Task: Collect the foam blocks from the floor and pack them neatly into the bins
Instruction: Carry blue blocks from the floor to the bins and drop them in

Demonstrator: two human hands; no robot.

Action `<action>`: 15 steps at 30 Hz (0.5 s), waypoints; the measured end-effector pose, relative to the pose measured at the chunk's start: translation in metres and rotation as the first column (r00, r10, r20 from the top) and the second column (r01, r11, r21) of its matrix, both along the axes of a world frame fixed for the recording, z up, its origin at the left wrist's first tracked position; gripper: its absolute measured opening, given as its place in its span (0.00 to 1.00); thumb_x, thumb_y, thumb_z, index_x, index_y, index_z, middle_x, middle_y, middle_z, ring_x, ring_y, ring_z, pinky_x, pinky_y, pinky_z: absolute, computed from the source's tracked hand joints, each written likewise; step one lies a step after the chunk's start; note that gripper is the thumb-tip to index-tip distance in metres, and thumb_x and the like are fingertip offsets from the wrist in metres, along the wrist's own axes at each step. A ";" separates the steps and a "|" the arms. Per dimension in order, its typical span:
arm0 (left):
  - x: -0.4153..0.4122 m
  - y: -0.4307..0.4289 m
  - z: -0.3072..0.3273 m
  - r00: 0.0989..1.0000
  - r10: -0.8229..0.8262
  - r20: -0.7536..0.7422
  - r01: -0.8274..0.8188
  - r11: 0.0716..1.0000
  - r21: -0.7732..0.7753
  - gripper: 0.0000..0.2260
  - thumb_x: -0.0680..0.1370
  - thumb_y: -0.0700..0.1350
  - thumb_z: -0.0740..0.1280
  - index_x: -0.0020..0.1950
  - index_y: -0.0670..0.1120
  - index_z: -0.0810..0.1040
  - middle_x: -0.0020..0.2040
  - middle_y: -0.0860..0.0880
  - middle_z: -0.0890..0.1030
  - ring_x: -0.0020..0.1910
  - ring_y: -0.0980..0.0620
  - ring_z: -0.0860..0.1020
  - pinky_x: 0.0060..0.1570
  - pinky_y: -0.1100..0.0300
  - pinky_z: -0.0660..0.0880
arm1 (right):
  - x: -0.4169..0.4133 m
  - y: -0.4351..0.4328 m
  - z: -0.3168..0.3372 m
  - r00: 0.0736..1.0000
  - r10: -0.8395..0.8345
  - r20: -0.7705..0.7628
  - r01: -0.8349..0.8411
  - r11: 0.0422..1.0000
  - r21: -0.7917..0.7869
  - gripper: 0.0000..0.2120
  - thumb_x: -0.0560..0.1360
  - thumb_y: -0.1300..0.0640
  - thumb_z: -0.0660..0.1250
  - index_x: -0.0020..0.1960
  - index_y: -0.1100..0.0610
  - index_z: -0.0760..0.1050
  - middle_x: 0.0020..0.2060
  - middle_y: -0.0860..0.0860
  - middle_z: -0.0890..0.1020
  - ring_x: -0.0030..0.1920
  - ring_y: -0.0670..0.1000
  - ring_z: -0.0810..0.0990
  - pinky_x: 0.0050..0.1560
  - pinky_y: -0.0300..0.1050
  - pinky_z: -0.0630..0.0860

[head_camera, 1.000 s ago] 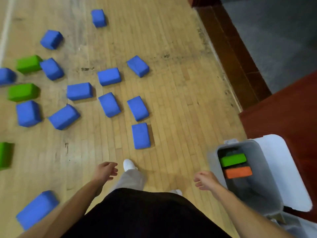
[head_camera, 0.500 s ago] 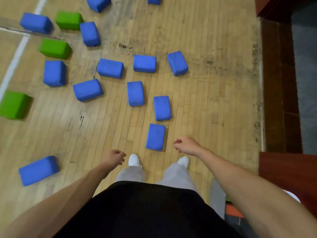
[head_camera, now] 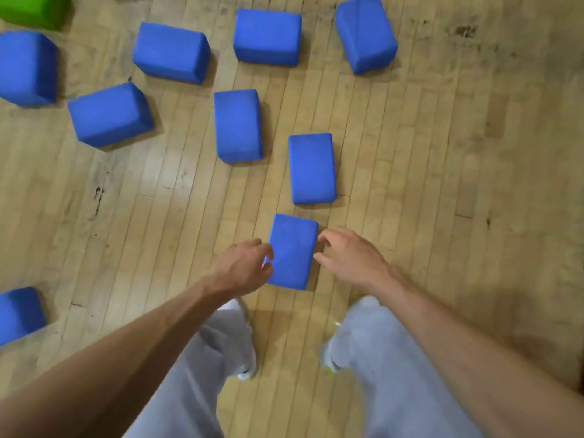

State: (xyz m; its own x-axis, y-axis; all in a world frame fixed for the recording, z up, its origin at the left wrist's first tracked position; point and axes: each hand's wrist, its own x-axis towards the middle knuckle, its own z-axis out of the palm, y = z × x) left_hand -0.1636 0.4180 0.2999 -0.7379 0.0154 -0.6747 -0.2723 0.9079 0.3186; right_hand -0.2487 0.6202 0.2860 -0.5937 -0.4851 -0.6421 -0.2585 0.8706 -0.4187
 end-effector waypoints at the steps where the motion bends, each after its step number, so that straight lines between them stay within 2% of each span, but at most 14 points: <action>1: -0.004 0.002 -0.039 0.999 -0.045 0.005 0.045 0.999 -0.018 0.14 0.77 0.48 0.60 0.63 0.51 0.73 0.59 0.51 0.77 0.57 0.46 0.77 0.50 0.57 0.70 | 0.000 -0.002 -0.040 1.000 -0.027 -0.010 0.027 0.999 0.024 0.19 0.75 0.45 0.64 0.62 0.53 0.71 0.59 0.49 0.75 0.61 0.51 0.73 0.58 0.47 0.73; 4: -0.018 0.003 -0.145 0.986 -0.163 0.026 0.164 0.986 -0.037 0.18 0.78 0.48 0.61 0.67 0.48 0.68 0.63 0.49 0.74 0.59 0.44 0.76 0.52 0.55 0.70 | 0.002 -0.011 -0.149 0.994 -0.097 -0.048 0.101 0.992 0.082 0.24 0.75 0.41 0.65 0.64 0.55 0.68 0.60 0.50 0.73 0.63 0.54 0.71 0.58 0.48 0.71; 7: -0.035 -0.006 -0.236 0.986 -0.169 -0.001 0.168 0.983 -0.074 0.20 0.77 0.51 0.63 0.66 0.45 0.65 0.64 0.47 0.72 0.57 0.42 0.76 0.49 0.53 0.70 | 0.001 -0.016 -0.240 0.982 -0.169 -0.082 0.178 0.978 0.112 0.32 0.74 0.37 0.64 0.70 0.56 0.62 0.65 0.52 0.70 0.66 0.56 0.70 0.60 0.49 0.69; 9: -0.050 -0.013 -0.280 0.992 -0.108 -0.065 0.101 0.990 -0.100 0.27 0.75 0.55 0.66 0.68 0.44 0.63 0.63 0.46 0.69 0.56 0.41 0.75 0.48 0.51 0.70 | -0.001 -0.018 -0.286 0.967 -0.234 -0.100 0.245 0.963 0.111 0.40 0.73 0.36 0.65 0.74 0.58 0.56 0.67 0.55 0.69 0.67 0.57 0.69 0.61 0.50 0.68; 11: -0.062 -0.014 -0.314 0.995 -0.027 -0.100 0.018 0.995 -0.094 0.38 0.72 0.59 0.70 0.73 0.42 0.58 0.64 0.44 0.66 0.58 0.40 0.74 0.50 0.48 0.72 | -0.005 -0.017 -0.321 0.941 -0.330 -0.075 0.335 0.939 0.079 0.46 0.71 0.35 0.66 0.75 0.60 0.51 0.68 0.57 0.67 0.68 0.58 0.67 0.63 0.50 0.67; 13: -0.068 -0.017 -0.346 0.991 0.135 -0.012 -0.135 0.991 -0.005 0.45 0.68 0.62 0.73 0.74 0.42 0.55 0.67 0.44 0.66 0.61 0.42 0.74 0.55 0.48 0.74 | -0.010 -0.013 -0.345 0.929 -0.369 -0.003 0.369 0.929 0.027 0.45 0.71 0.35 0.67 0.74 0.60 0.52 0.69 0.57 0.67 0.69 0.56 0.67 0.64 0.48 0.67; 15: -0.069 -0.024 -0.368 0.943 0.283 0.175 -0.309 0.940 0.142 0.44 0.62 0.67 0.74 0.70 0.46 0.64 0.65 0.48 0.74 0.59 0.47 0.77 0.58 0.50 0.75 | -0.015 -0.008 -0.358 0.931 -0.360 0.063 0.363 0.931 -0.045 0.40 0.71 0.35 0.67 0.72 0.56 0.57 0.66 0.54 0.68 0.68 0.55 0.68 0.62 0.46 0.67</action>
State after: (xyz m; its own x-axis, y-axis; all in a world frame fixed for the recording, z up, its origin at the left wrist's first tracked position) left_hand -0.2322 0.3940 -0.0683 -0.6165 -0.0678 -0.7845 -0.5771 0.7167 0.3916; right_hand -0.2634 0.6125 -0.0719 -0.7016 -0.2793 -0.6556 0.0934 0.8760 -0.4731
